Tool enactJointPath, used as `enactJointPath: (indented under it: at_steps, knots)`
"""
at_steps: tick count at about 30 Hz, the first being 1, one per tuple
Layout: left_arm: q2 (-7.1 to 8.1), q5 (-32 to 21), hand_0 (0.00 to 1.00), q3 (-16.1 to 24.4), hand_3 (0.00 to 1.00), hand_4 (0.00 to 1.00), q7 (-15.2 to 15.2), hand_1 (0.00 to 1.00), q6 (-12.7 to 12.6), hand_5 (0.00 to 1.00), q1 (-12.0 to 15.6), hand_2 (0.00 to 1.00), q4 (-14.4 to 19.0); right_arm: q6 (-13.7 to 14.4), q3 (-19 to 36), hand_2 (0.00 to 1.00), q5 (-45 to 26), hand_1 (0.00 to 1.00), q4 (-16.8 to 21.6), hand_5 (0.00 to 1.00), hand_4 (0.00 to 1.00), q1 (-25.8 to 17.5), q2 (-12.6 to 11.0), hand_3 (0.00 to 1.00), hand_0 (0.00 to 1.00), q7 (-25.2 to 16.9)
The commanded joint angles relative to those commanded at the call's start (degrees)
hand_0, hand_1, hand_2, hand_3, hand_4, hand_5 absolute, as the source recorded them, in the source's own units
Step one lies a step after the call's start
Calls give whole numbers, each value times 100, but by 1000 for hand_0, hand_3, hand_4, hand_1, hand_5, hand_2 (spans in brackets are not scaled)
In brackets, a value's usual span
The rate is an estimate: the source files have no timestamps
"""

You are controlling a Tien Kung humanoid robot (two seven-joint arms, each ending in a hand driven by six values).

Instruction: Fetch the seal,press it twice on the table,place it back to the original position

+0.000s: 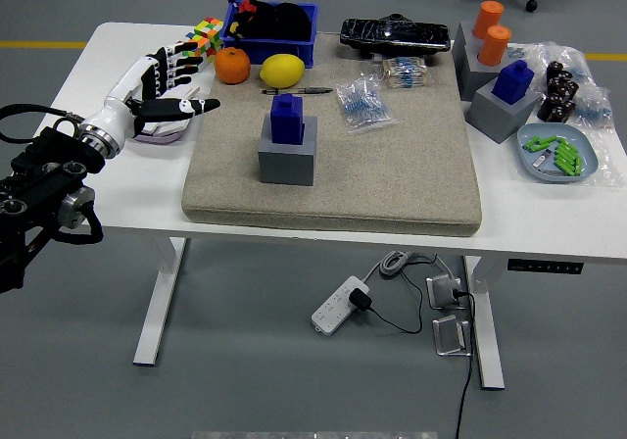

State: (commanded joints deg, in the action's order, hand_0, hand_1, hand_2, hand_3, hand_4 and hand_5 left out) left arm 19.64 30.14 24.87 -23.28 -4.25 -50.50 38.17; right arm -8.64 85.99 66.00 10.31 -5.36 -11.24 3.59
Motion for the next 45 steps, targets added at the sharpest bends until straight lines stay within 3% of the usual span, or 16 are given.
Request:
enactJointPath:
  at_steps: [9,18,30,45]
  knots:
    - [-323,-121,843,-382,776,998,-30,809,19,2,-205,746,-343,-19,-142,677,-59,698,0,521,770,46,-10,637,754,-10]
    - [-548,-43,844,-784,770,998,95,801,76,2,-454,733,-401,-33,-281,678,-111,698,0,521,770,84,-46,637,753,-20]
    - [-1080,-328,841,-1233,761,998,-12,797,-106,2,-770,722,-931,-34,-579,678,-263,698,0,520,770,188,-132,637,754,-74]
    - [-1270,-780,836,-1631,760,998,74,798,-39,2,-869,732,-1357,-43,-794,678,-371,698,0,519,770,191,-171,637,753,-86]
